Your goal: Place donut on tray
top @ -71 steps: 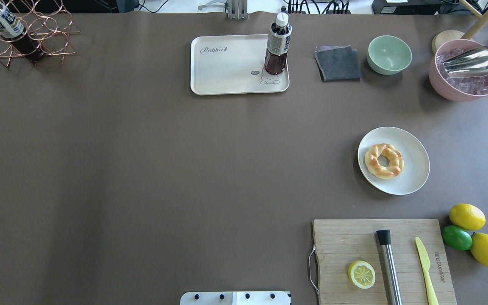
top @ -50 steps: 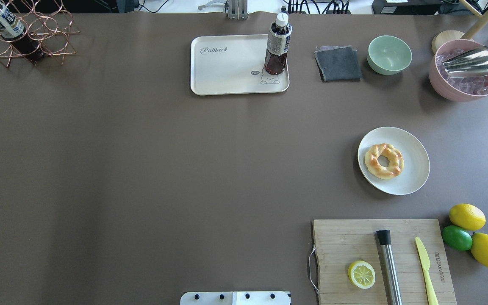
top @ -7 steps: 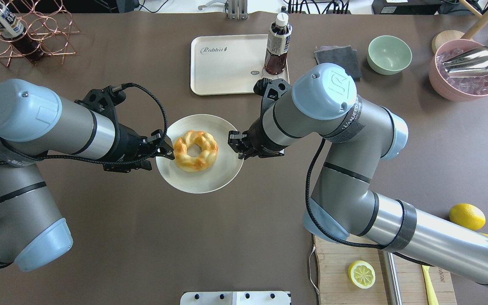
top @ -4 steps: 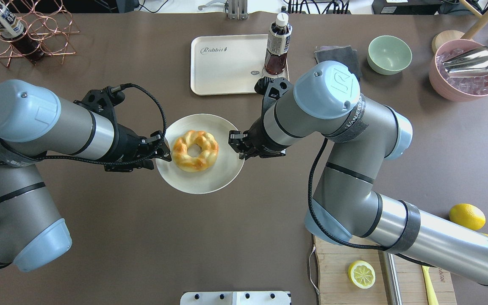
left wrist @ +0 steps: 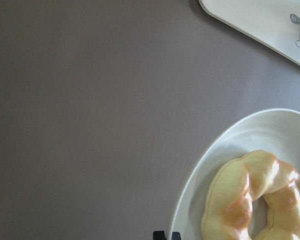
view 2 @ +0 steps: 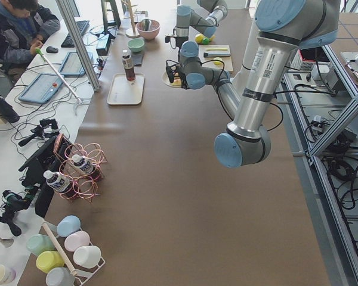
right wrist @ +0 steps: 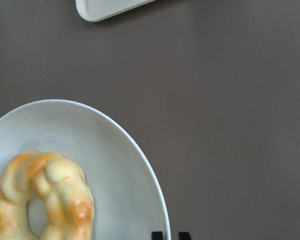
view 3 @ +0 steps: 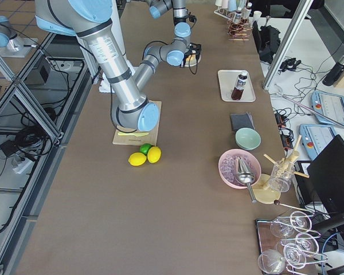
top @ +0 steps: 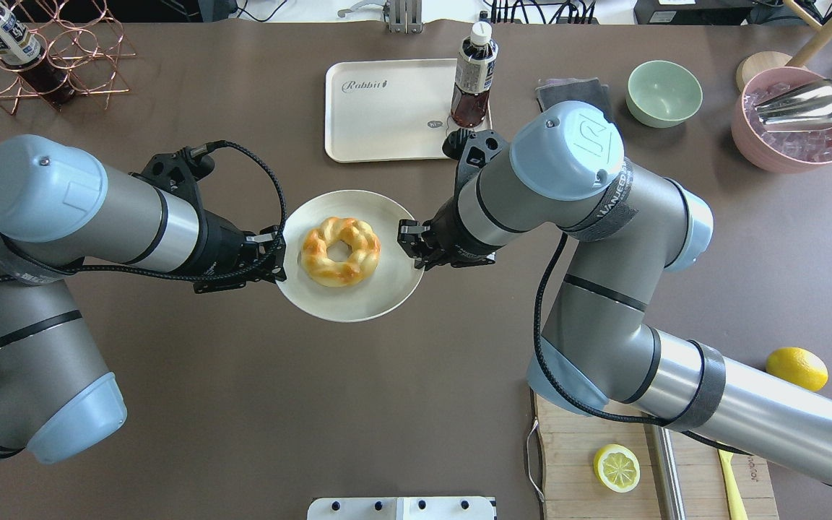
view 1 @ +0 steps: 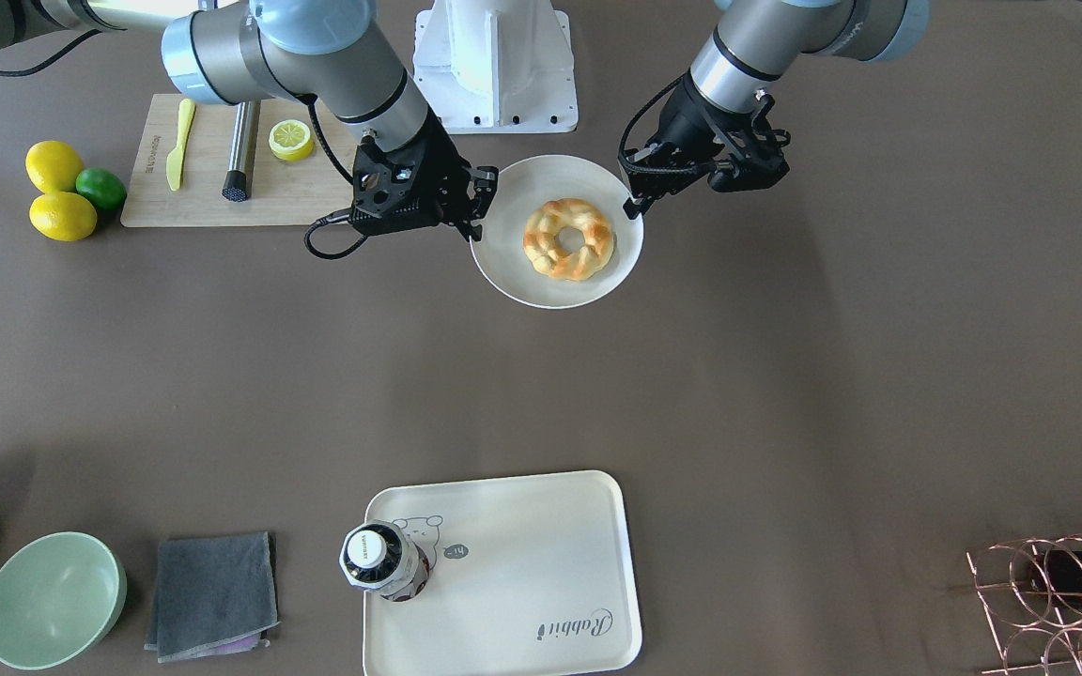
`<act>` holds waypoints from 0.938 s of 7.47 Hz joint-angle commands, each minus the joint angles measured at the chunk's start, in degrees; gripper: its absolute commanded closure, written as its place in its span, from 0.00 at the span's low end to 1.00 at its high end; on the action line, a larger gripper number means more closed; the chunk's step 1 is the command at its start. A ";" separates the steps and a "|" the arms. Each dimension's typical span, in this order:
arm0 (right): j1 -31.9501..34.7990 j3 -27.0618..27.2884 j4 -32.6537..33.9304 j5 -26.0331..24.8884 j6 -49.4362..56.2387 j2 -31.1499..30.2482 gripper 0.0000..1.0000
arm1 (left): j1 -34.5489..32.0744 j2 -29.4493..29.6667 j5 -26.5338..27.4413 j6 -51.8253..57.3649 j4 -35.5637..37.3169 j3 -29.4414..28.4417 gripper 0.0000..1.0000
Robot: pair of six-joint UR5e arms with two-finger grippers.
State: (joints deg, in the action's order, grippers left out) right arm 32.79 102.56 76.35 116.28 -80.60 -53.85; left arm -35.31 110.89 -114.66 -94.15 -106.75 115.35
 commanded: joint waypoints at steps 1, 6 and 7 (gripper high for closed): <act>1.13 0.97 0.03 -0.09 0.09 -1.69 0.00 | 0.85 2.74 0.14 -0.51 0.05 -1.96 1.00; 4.82 4.22 0.03 0.88 5.16 -8.80 0.00 | -3.16 11.87 3.74 0.02 -1.52 -16.52 1.00; 5.43 5.45 0.03 0.88 7.01 -11.08 0.00 | -5.37 14.85 3.74 -0.50 -5.88 -23.87 1.00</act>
State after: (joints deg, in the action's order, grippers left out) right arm 37.22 106.50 76.42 117.10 -76.74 -61.53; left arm -37.11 121.43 -111.19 -94.16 -108.06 101.30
